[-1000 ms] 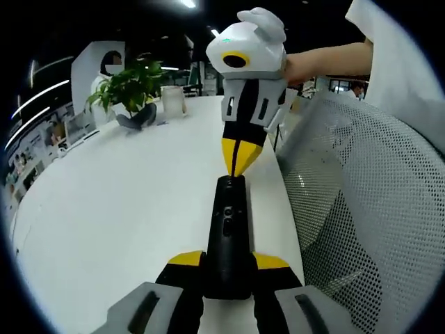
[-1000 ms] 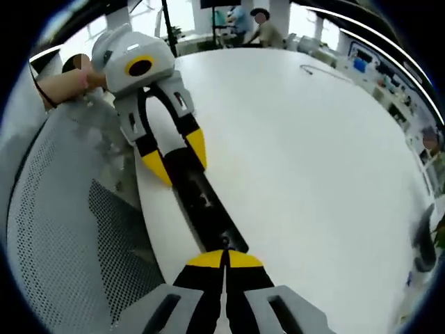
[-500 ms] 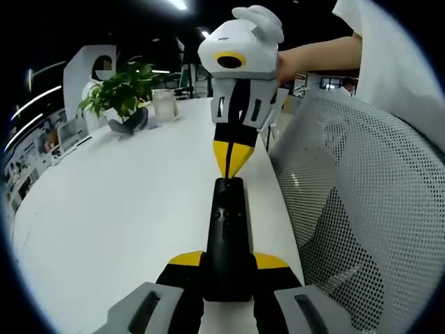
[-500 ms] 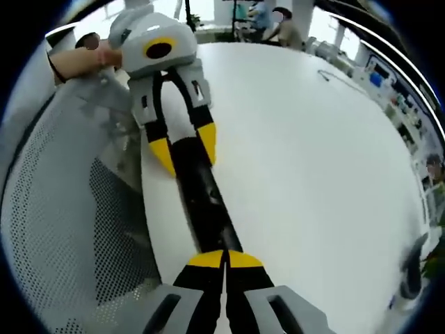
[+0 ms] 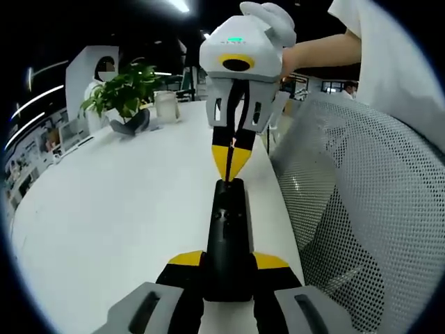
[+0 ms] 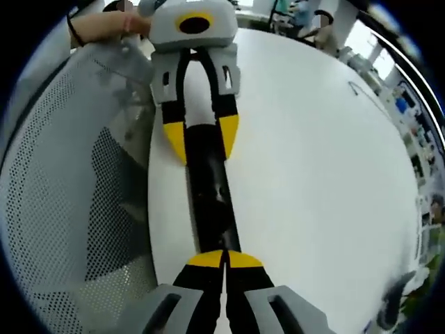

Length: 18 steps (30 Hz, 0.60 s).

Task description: Press the specified remote control buttons in sequence, fully releasing each button before pressing the next.

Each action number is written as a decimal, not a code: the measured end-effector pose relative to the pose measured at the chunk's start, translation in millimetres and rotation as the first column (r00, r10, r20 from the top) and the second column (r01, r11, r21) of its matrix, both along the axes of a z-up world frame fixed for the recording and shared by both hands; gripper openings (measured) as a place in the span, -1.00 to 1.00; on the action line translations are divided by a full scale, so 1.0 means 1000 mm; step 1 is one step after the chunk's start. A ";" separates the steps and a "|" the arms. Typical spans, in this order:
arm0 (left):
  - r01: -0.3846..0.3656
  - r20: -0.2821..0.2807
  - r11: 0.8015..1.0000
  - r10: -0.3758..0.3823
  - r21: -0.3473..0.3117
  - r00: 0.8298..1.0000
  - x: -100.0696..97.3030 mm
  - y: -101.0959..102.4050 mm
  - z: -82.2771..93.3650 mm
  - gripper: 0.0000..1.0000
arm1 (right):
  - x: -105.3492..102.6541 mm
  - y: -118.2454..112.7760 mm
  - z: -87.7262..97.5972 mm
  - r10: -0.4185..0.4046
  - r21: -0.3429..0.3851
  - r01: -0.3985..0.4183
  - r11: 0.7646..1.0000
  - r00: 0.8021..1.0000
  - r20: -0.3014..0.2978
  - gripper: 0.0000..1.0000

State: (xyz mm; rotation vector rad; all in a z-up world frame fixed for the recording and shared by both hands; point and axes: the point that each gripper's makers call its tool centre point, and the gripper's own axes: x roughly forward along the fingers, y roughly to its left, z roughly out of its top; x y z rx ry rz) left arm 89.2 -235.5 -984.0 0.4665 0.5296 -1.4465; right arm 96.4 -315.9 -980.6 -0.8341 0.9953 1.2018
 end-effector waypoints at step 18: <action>-0.009 0.001 1.000 0.009 -0.005 1.000 0.000 0.000 0.000 -0.51 | 0.002 0.017 0.003 -0.182 0.217 0.170 0.961 0.983 0.038 -1.00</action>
